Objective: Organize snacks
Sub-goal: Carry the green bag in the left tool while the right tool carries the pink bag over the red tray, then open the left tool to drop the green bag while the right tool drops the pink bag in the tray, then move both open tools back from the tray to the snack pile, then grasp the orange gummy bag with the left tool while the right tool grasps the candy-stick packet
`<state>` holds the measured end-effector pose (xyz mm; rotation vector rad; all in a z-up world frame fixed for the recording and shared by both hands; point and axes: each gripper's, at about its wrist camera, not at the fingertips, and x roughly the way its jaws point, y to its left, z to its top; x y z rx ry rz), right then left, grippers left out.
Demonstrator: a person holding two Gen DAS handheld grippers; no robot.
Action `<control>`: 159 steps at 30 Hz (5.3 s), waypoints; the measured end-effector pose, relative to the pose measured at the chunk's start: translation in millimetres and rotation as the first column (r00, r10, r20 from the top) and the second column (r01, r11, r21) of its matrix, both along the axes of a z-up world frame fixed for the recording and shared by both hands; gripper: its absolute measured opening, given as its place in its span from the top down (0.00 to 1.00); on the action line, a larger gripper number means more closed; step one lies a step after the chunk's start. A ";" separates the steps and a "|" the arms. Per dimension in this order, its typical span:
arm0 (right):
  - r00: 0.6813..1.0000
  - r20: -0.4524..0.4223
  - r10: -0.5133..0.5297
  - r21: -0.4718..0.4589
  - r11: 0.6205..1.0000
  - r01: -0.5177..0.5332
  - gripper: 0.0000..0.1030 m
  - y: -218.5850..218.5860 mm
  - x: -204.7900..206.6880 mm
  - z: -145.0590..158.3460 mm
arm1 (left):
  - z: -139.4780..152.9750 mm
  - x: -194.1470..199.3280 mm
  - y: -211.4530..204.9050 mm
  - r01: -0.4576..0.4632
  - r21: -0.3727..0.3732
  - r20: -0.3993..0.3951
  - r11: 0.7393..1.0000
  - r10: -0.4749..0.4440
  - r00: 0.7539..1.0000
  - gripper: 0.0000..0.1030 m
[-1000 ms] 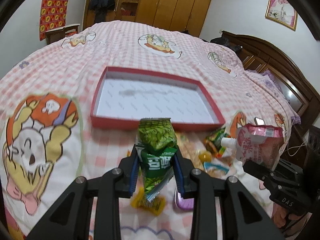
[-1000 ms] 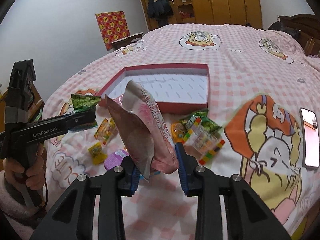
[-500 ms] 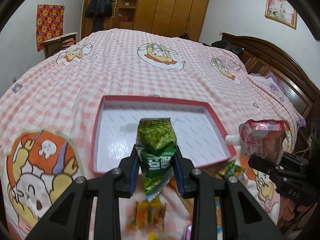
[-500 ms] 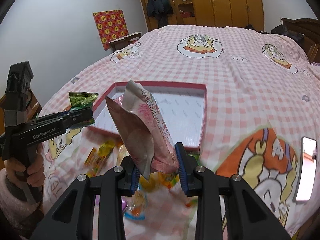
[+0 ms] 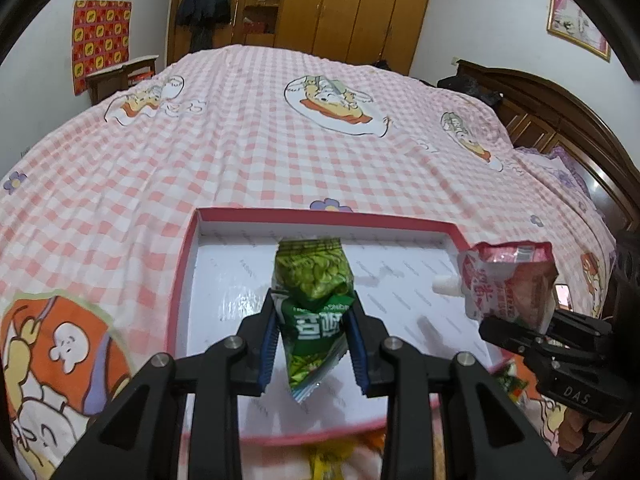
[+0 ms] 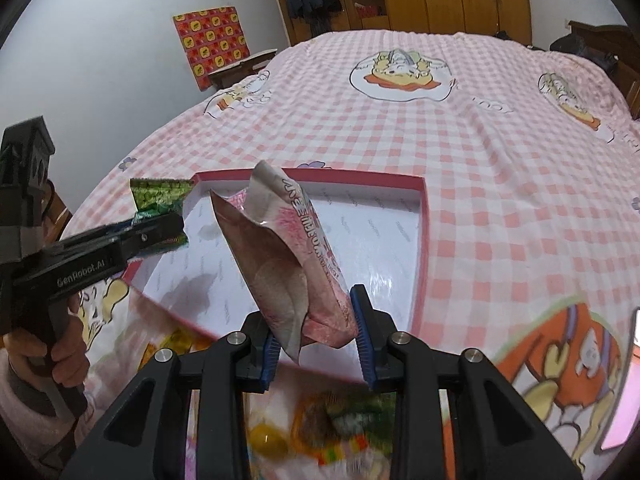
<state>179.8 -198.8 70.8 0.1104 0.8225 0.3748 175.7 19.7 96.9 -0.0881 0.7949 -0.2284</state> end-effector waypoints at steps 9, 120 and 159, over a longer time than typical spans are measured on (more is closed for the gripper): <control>0.998 -0.062 0.019 0.098 0.995 -0.013 0.68 4.4 38.2 -14.7 | -21.1 34.5 -4.0 -0.008 0.006 -0.027 1.000 0.009 1.000 0.69; 0.998 -0.036 -0.060 -0.061 0.996 0.058 0.35 -38.4 -100.6 -42.8 | -69.1 -106.2 -11.4 0.045 0.139 -0.201 0.989 -0.016 0.980 0.48; 0.996 -0.087 -0.036 0.019 0.999 0.038 0.58 -27.7 -114.8 -56.0 | -41.5 -124.3 7.6 0.017 0.040 -0.129 0.999 -0.011 0.992 0.61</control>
